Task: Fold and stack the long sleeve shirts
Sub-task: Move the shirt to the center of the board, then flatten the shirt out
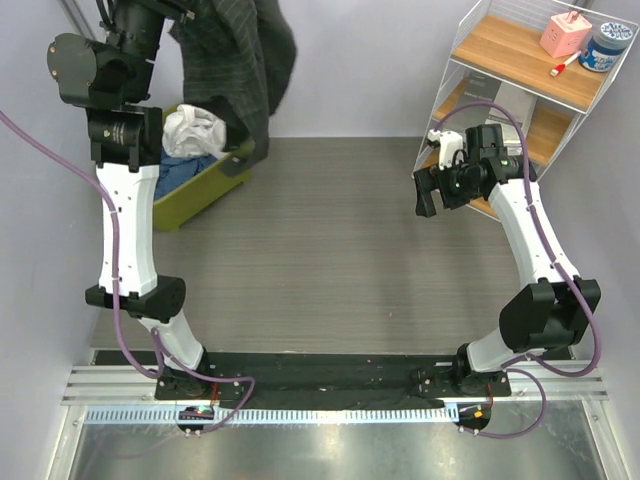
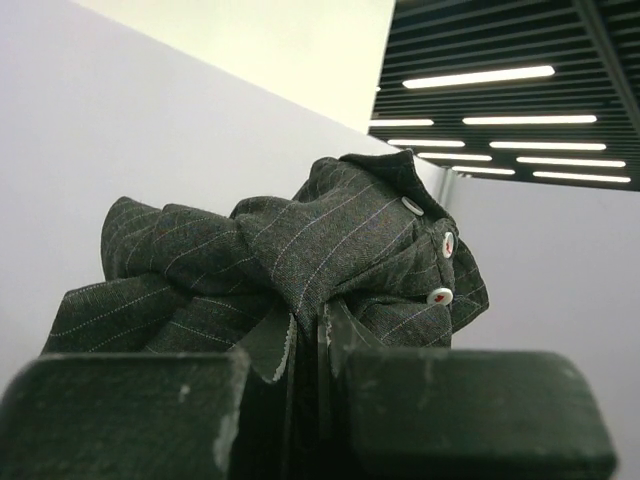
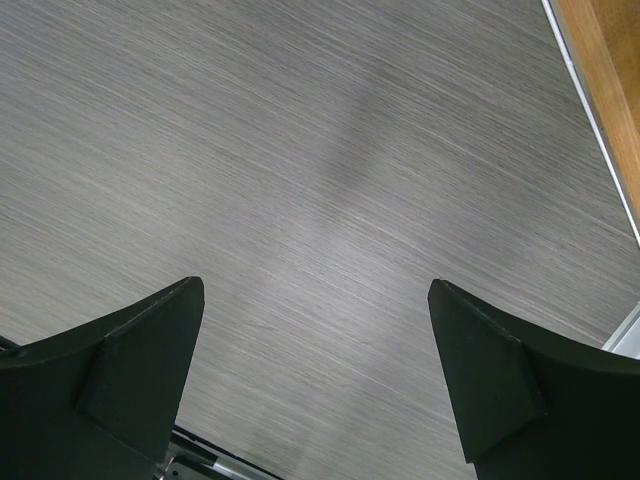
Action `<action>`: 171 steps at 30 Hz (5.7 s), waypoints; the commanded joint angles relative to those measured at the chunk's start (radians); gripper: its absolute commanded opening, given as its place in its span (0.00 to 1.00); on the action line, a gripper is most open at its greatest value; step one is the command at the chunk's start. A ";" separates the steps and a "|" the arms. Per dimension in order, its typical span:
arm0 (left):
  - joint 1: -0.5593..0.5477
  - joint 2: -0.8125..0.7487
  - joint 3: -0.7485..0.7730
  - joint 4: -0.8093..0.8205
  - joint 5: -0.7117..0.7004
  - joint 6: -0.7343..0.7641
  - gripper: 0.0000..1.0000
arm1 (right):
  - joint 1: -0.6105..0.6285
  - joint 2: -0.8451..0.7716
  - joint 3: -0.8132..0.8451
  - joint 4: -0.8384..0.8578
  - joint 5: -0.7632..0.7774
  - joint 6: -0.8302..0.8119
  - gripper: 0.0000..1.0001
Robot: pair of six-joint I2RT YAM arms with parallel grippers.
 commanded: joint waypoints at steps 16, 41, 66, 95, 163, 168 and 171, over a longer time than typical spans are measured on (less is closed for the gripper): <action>-0.121 -0.295 -0.735 -0.045 0.456 0.122 0.07 | -0.003 -0.073 -0.010 0.021 0.037 -0.004 1.00; 0.041 -0.549 -1.631 -0.820 0.413 1.083 1.00 | 0.483 -0.075 -0.338 0.358 0.022 -0.307 1.00; 0.407 -0.683 -1.634 -0.912 0.570 0.998 0.96 | 0.851 0.137 -0.089 0.594 0.203 -0.319 0.01; -0.661 -0.560 -1.774 -0.222 0.266 1.140 0.95 | 0.413 0.468 0.242 0.310 -0.154 0.036 0.01; -0.046 -0.237 -1.207 0.076 0.466 -0.201 0.00 | 0.367 -0.099 -0.634 1.136 -0.358 0.611 0.65; -0.029 -0.249 -1.226 0.083 0.495 -0.201 0.00 | 0.381 0.007 -0.600 1.215 -0.360 0.639 0.65; -0.014 -0.249 -1.228 0.092 0.513 -0.212 0.00 | 0.381 0.053 -0.590 1.242 -0.404 0.645 0.68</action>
